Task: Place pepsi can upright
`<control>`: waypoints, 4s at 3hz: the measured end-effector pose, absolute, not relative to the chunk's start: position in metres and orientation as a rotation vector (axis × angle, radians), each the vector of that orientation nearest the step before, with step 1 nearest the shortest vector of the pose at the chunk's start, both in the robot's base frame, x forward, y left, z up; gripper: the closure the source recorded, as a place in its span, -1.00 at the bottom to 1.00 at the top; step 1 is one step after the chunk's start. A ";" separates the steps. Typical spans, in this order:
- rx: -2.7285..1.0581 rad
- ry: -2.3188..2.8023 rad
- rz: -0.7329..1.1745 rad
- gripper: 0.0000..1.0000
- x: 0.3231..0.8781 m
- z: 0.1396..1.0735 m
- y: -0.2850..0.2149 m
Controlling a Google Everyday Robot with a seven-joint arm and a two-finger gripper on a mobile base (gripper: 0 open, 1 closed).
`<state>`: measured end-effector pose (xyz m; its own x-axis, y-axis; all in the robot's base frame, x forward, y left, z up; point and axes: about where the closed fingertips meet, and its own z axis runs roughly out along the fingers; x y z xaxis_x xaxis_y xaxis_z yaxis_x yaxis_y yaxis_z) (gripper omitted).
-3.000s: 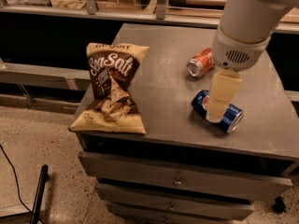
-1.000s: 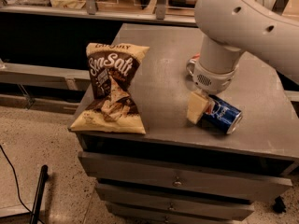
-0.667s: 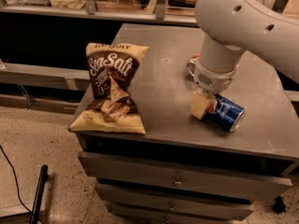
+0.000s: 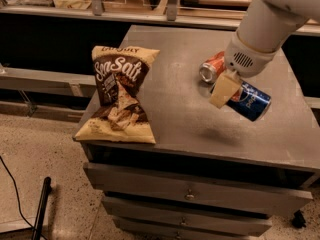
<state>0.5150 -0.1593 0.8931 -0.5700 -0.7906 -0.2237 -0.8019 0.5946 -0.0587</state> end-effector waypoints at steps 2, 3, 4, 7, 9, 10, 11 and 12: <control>-1.343 2.215 0.320 1.00 0.530 0.947 -0.175; -1.269 2.007 0.485 1.00 0.539 0.947 -0.189; -1.197 1.760 0.649 1.00 0.536 0.961 -0.198; -0.988 1.405 0.945 1.00 0.518 0.972 -0.213; -0.890 1.370 0.936 0.63 0.505 0.945 -0.238; -0.891 1.369 0.894 0.17 0.501 0.935 -0.243; -0.898 1.362 0.873 -0.27 0.498 0.925 -0.246; -0.933 1.351 0.853 -0.76 0.494 0.914 -0.244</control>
Offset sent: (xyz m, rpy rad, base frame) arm 0.0148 -0.0347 0.0917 0.6588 -0.3384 0.2216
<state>0.4942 -0.2442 0.9143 0.0484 -0.0265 -0.9985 -0.9129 0.4046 -0.0549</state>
